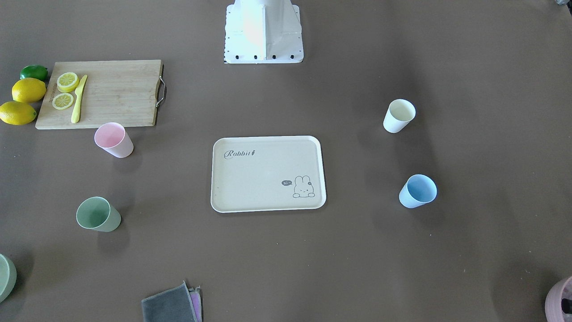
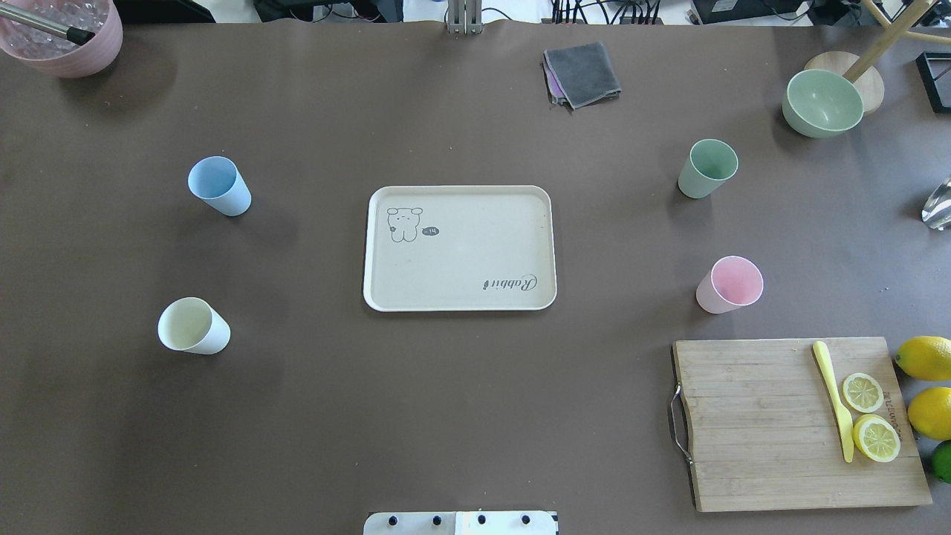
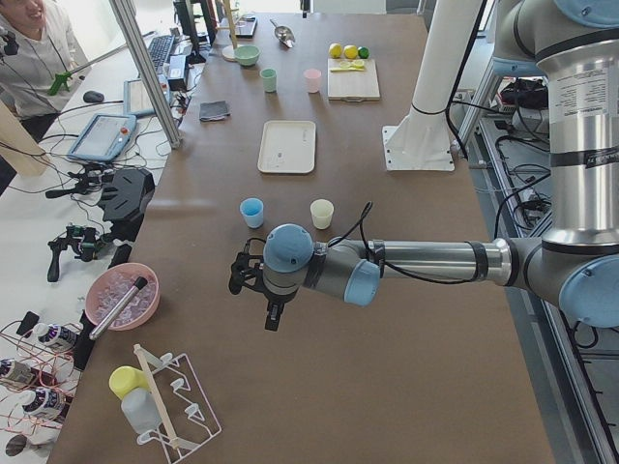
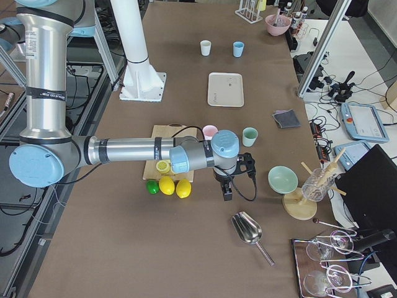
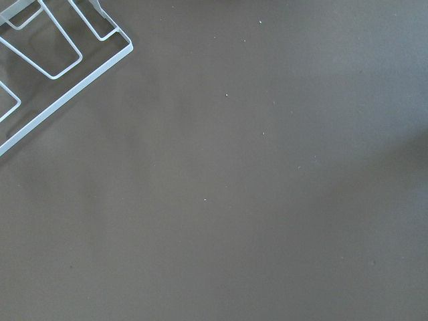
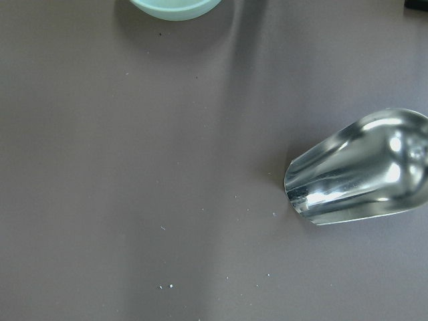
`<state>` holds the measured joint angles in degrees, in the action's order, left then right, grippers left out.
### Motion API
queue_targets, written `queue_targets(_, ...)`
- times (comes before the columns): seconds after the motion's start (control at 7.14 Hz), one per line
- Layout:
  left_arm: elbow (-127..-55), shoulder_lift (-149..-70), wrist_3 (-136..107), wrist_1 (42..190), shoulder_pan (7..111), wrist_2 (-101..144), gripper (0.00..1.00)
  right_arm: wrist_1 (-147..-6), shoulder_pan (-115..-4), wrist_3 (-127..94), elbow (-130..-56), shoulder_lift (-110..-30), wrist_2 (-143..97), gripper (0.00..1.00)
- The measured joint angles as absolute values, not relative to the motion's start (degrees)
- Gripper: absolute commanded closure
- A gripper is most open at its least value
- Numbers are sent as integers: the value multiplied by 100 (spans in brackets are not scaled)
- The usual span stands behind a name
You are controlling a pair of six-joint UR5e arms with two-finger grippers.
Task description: Place all cups on tray
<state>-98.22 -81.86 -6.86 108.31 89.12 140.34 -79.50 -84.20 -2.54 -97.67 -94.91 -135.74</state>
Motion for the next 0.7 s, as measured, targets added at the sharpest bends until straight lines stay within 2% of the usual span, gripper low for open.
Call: queue_targets(0.7,-10182,-7850,-728,10877,8888,14026,2,-7920,-8411,-321,-9804,-9533,-13681,0)
